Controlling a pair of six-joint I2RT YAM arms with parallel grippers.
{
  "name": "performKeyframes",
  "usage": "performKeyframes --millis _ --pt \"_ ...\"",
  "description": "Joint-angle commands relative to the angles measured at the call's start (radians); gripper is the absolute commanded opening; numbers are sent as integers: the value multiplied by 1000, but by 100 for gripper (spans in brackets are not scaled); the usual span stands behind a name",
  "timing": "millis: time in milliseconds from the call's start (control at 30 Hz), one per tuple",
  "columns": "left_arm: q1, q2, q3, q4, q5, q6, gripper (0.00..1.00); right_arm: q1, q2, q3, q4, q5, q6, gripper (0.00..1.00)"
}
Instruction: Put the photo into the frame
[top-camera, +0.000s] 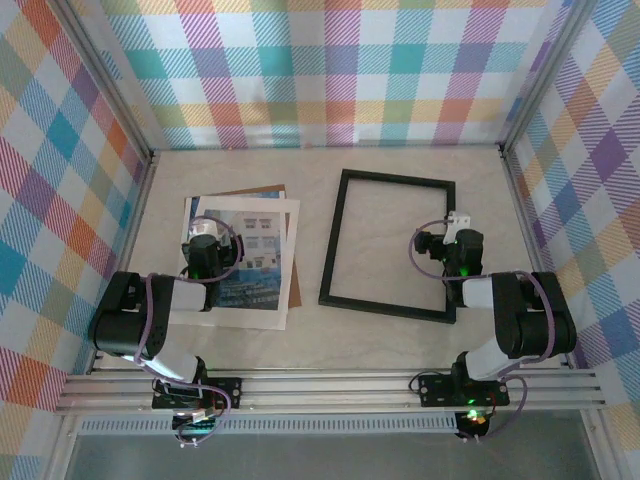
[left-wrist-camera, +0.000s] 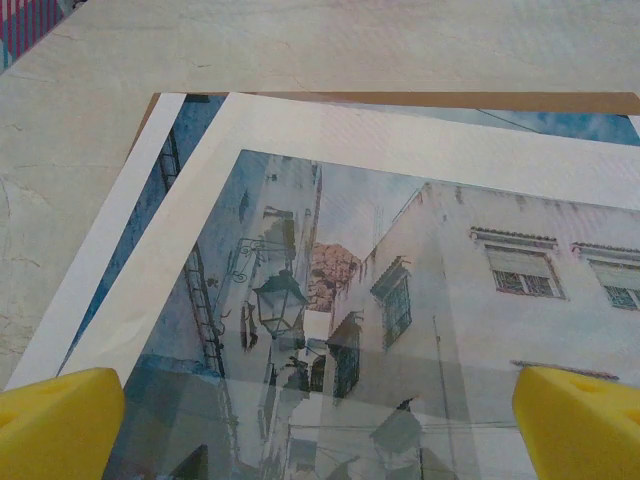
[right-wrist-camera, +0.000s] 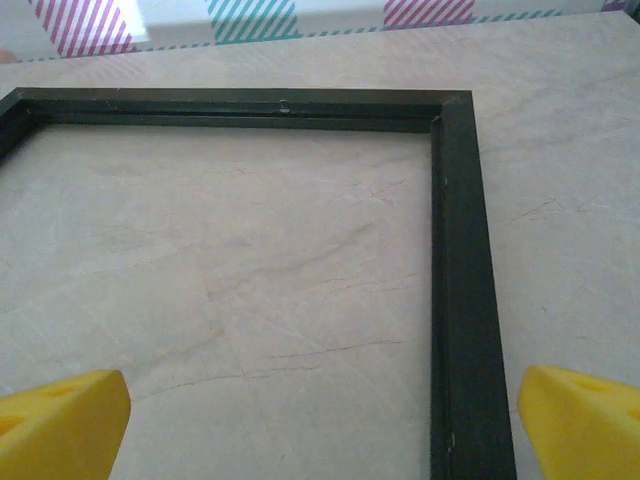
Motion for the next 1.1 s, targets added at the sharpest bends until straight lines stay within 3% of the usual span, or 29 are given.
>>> performKeyframes --millis 0,1000,1067 --pt "6 2 19 25 13 5 100 -7 3 18 5 -31 -18 99" --pt "21 1 20 19 41 2 100 -10 1 20 3 -35 -19 99" --pt "20 -8 26 2 40 1 100 4 -48 55 -94 -12 -31 99"
